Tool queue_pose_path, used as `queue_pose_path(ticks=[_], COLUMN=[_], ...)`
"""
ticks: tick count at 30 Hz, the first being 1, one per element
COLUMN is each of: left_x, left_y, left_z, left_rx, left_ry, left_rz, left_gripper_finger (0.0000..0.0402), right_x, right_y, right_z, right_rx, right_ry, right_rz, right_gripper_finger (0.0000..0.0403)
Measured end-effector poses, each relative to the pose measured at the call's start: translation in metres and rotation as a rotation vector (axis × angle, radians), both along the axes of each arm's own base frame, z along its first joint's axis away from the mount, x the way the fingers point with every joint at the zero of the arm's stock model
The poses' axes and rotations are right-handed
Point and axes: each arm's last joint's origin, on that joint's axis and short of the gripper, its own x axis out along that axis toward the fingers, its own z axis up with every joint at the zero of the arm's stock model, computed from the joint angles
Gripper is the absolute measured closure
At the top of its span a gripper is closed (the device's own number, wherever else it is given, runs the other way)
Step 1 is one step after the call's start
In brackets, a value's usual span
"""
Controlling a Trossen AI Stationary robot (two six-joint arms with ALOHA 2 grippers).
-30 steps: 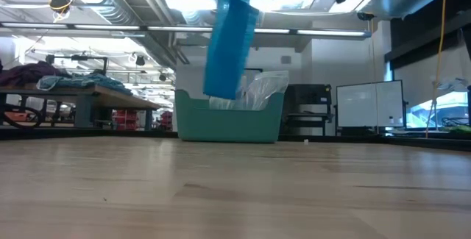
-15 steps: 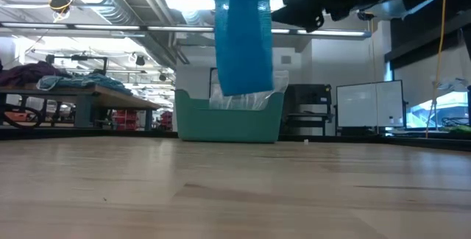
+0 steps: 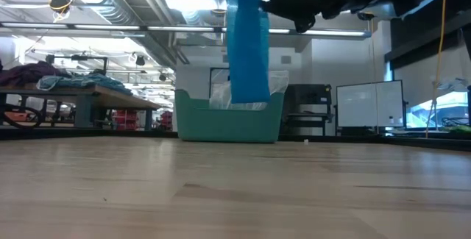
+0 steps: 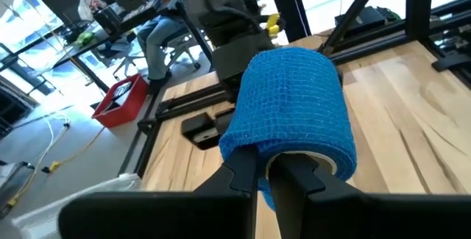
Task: Roll bandage
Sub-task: Roll the blue bandage
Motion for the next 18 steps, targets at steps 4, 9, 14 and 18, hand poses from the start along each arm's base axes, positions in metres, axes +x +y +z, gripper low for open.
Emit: queue_pose_path(ticks=[4, 9, 14, 18], left_x=[0.0061, 0.0064, 0.0063, 0.0062], left_y=[-0.0028, -0.0030, -0.0029, -0.0029], left_z=[-0.0034, -0.0025, -0.0028, -0.0031], left_rx=[0.030, 0.028, 0.036, 0.042], left_ry=[0.000, -0.009, -0.005, 0.000], left_rz=[-0.015, -0.015, -0.017, -0.019], left_gripper_finger=[0.0386, 0.0386, 0.0386, 0.0386], right_x=[0.0000, -0.0001, -0.0002, -0.0002], right_y=[-0.0003, -0.0001, -0.0001, -0.0001], right_z=[0.0002, -0.0007, -0.0008, -0.0010], right_rx=[-0.001, -0.002, -0.002, -0.003], right_ry=[-0.001, 0.007, 0.008, 0.011], right_rz=[-0.004, 0.001, 0.001, 0.001], right_gripper_finger=[0.0270, 0.0272, 0.0272, 0.0272])
